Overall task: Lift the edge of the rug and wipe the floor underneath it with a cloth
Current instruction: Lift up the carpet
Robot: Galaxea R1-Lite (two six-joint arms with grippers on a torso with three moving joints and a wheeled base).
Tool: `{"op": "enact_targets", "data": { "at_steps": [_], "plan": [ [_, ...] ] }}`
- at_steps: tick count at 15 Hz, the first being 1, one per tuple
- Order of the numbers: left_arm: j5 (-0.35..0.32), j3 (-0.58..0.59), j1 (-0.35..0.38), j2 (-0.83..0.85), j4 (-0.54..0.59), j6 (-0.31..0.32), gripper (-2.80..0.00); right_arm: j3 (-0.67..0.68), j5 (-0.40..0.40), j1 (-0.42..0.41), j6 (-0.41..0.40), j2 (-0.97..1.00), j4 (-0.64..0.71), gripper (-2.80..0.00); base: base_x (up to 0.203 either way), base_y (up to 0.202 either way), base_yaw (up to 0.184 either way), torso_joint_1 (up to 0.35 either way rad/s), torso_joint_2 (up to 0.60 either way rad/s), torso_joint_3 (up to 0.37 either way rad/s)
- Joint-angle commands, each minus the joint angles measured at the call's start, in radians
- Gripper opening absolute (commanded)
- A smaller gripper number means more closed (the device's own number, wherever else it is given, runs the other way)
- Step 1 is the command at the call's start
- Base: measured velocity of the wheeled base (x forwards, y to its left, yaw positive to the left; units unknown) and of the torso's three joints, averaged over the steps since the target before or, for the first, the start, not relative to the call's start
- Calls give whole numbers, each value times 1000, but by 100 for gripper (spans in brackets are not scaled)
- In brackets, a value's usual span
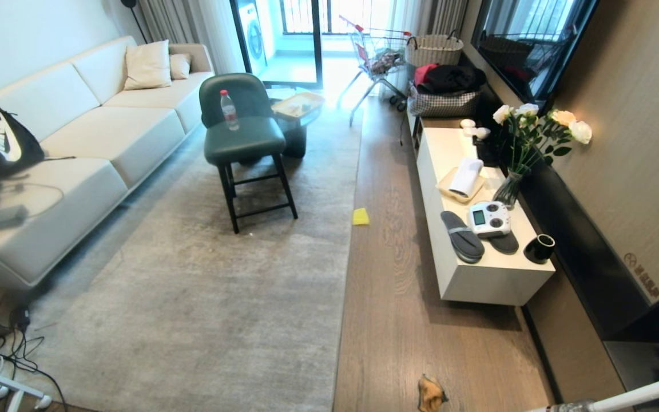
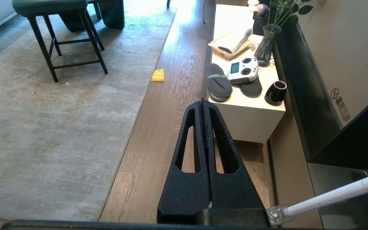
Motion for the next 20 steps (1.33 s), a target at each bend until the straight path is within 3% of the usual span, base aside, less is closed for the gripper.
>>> {"op": "enact_targets", "data": {
  "at_steps": [1,13,20],
  "plan": [
    [0,0,0,0,0,-1,-280,0,0,0,0,1,-1,-280,0,0,0,0,0,0],
    [0,0,0,0,0,-1,-280,0,0,0,4,3,-3,-280,0,0,0,0,0,0],
    [0,0,0,0,0,-1,-280,0,-1,0,9,3,-3,-280,0,0,0,-98,221,120]
  ]
}}
